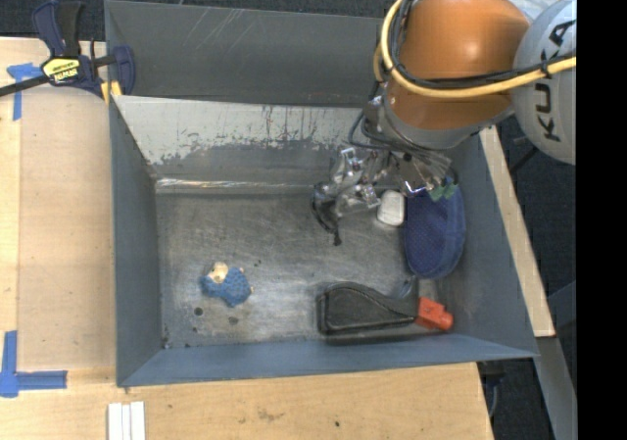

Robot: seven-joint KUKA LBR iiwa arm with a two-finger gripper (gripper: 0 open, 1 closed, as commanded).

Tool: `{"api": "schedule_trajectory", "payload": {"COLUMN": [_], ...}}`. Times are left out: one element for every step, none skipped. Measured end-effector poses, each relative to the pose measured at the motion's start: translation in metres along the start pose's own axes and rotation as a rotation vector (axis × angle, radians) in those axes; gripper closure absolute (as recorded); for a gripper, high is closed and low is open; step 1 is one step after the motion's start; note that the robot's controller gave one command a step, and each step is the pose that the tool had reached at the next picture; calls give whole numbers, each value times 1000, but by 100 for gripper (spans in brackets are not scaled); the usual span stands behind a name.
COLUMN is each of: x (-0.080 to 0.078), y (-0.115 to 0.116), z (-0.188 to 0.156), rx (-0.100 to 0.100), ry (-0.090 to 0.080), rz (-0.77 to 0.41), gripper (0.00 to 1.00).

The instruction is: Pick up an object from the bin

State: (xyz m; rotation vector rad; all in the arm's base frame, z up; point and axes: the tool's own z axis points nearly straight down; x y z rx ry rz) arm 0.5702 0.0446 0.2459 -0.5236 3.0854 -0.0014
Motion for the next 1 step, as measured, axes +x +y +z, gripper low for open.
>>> {"api": "schedule_trajectory", "payload": {"x": [19], "y": [-23], "z": [24], "rx": [-1], "ry": [11], "rz": [170], "gripper": [100]}}
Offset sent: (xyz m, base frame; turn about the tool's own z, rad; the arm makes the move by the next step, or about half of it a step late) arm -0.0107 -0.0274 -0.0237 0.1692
